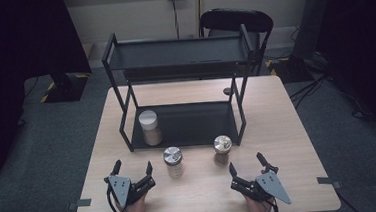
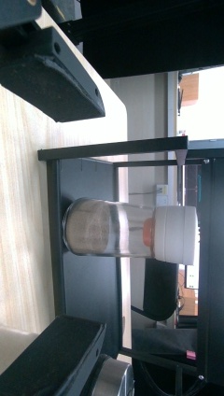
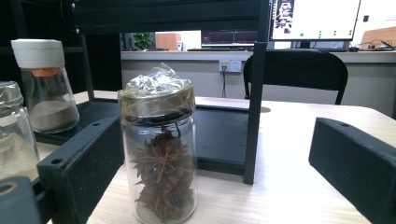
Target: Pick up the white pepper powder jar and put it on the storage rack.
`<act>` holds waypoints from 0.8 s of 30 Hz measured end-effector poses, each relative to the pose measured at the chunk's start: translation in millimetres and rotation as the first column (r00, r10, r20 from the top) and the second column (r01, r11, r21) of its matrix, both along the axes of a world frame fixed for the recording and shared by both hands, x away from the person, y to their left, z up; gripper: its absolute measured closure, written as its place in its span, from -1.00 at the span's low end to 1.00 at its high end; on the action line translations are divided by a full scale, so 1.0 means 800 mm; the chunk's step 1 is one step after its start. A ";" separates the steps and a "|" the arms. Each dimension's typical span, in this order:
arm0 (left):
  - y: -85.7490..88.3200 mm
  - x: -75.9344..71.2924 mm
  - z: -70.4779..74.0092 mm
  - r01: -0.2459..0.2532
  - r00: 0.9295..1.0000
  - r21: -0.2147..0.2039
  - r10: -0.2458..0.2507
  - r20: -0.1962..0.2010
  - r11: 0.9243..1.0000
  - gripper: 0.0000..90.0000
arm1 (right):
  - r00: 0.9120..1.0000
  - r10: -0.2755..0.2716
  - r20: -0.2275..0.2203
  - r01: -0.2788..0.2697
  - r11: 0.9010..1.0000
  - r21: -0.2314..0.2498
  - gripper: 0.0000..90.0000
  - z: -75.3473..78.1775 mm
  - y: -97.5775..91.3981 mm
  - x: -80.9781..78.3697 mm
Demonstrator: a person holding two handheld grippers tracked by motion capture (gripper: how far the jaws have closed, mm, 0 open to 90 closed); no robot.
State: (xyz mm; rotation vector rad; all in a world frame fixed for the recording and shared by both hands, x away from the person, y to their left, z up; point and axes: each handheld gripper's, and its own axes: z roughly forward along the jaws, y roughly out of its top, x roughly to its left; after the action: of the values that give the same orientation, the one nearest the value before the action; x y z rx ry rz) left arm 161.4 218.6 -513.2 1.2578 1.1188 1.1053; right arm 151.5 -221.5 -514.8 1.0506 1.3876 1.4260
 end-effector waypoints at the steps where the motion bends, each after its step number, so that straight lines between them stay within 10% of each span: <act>1: 0.000 0.000 0.000 -0.002 1.000 -0.001 0.002 -0.001 1.000 -1.00 | 1.000 0.006 -0.001 -0.006 1.000 0.004 -0.95 0.000 -0.002 0.000; 18: -0.003 0.000 0.001 -0.015 1.000 -0.007 0.015 -0.004 1.000 -1.00 | 0.999 0.049 0.002 -0.049 0.998 0.046 -0.96 0.023 -0.006 -0.010; 24: -0.003 0.000 0.000 -0.016 1.000 -0.007 0.016 -0.001 1.000 -1.00 | 1.000 0.027 -0.007 -0.027 1.000 -0.005 -1.00 0.033 0.012 -0.014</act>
State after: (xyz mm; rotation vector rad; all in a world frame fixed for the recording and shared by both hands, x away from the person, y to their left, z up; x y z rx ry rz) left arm 161.0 216.3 -513.1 1.2465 1.1340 1.1116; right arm 139.9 -211.9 -488.4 1.0376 1.4147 1.4389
